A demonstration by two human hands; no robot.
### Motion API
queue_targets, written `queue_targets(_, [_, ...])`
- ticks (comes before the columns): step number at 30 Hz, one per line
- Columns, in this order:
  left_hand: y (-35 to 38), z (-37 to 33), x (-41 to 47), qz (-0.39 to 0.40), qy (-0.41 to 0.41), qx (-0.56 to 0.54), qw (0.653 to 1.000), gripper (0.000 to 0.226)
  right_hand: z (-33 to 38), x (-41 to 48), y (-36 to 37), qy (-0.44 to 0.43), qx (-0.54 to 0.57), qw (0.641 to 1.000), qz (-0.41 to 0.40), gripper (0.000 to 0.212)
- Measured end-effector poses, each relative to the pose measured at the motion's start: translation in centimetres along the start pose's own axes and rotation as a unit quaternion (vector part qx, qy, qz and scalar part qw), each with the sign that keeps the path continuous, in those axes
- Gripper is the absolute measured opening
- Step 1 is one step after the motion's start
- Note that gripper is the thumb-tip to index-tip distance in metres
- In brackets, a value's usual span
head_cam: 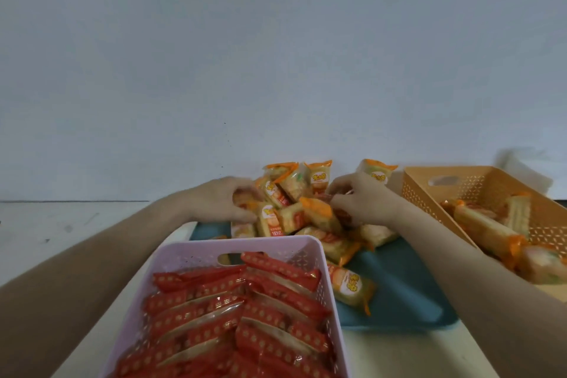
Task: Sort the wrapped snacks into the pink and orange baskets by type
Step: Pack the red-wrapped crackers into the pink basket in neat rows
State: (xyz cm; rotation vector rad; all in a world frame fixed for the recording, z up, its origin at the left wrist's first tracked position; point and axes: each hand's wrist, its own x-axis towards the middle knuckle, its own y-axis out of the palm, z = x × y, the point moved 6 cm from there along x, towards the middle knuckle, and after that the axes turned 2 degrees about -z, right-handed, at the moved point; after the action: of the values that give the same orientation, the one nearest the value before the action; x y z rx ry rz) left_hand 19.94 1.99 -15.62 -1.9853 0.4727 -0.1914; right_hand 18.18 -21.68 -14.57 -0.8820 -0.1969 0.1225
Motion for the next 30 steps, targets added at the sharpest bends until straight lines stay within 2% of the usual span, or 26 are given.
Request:
queue_targets(1, [-0.5,0.0,0.3,-0.008,0.002,-0.012,1.000,0.058,0.2,-0.2,0.3,-0.006,0.012,1.000,0.026,0.016])
queue_targets(4, [0.4,-0.1,0.5,0.050,-0.001,0.028,0.998,0.094,0.0,-0.9,1.1,0.004,0.055,0.994,0.091,0.018])
queue_targets(5, [0.3,0.1,0.5,0.027,0.003,0.059,0.998,0.097,0.1,-1.1,1.1,0.006,0.083,0.991,0.102,0.018])
queue_targets(6, [0.1,0.4,0.6,-0.011,0.009,0.070,0.997,0.092,0.1,-1.2,1.2,0.008,0.104,0.989,0.107,0.016])
queue_targets(8, [-0.7,0.9,0.3,-0.083,-0.009,-0.003,0.997,0.077,0.2,-1.4,1.2,0.016,0.143,0.985,0.097,0.011])
queue_targets(9, [-0.8,1.1,0.1,-0.094,-0.021,-0.038,0.995,0.070,0.2,-1.4,1.3,0.022,0.164,0.983,0.084,0.008])
queue_targets(10, [-0.5,1.3,0.0,-0.089,-0.029,-0.071,0.993,0.066,0.2,-1.4,1.5,0.027,0.177,0.981,0.072,0.007])
queue_targets(12, [0.3,1.5,-0.3,-0.048,-0.031,-0.069,0.996,0.058,0.1,-1.3,1.8,0.020,0.183,0.981,0.056,0.015])
queue_targets(15, [-0.1,2.2,-1.4,-0.046,-0.041,-0.072,0.996,0.043,0.8,-1.7,1.9,-0.017,0.115,0.993,0.037,0.034])
queue_targets(18, [-1.7,2.8,-3.4,-0.091,-0.067,-0.119,0.986,0.048,2.4,-2.3,-0.5,-0.079,0.020,0.992,-0.096,0.016])
queue_targets(19, [-2.6,2.6,-4.6,-0.129,-0.064,-0.119,0.983,0.050,3.2,-3.0,-1.5,-0.085,0.033,0.986,-0.140,0.014])
queue_targets(21, [-4.3,1.1,-7.1,-0.211,-0.037,-0.131,0.968,0.047,4.7,-4.3,-3.2,-0.080,0.158,0.968,-0.176,0.010])
queue_targets(23, [-5.9,-2.0,-10.8,-0.269,0.013,-0.171,0.948,0.040,7.0,-6.4,-3.3,-0.060,0.292,0.945,-0.135,0.009])
queue_targets(25, [-6.0,-5.7,-13.4,-0.259,0.069,-0.207,0.941,0.033,8.4,-7.4,-2.6,-0.043,0.312,0.945,-0.087,0.013])
queue_targets(26, [-5.5,-7.7,-14.8,-0.234,0.093,-0.191,0.949,0.029,9.2,-8.2,-2.3,-0.051,0.292,0.952,-0.073,0.015])
queue_targets(28, [-3.2,-10.1,-16.2,-0.182,0.126,-0.064,0.973,0.017,10.7,-9.6,-1.8,-0.102,0.229,0.966,-0.066,0.014])
queue_targets(30, [-0.8,-10.9,-16.4,-0.144,0.139,0.086,0.976,0.029,12.0,-10.6,-1.5,-0.157,0.109,0.980,-0.062,0.016])
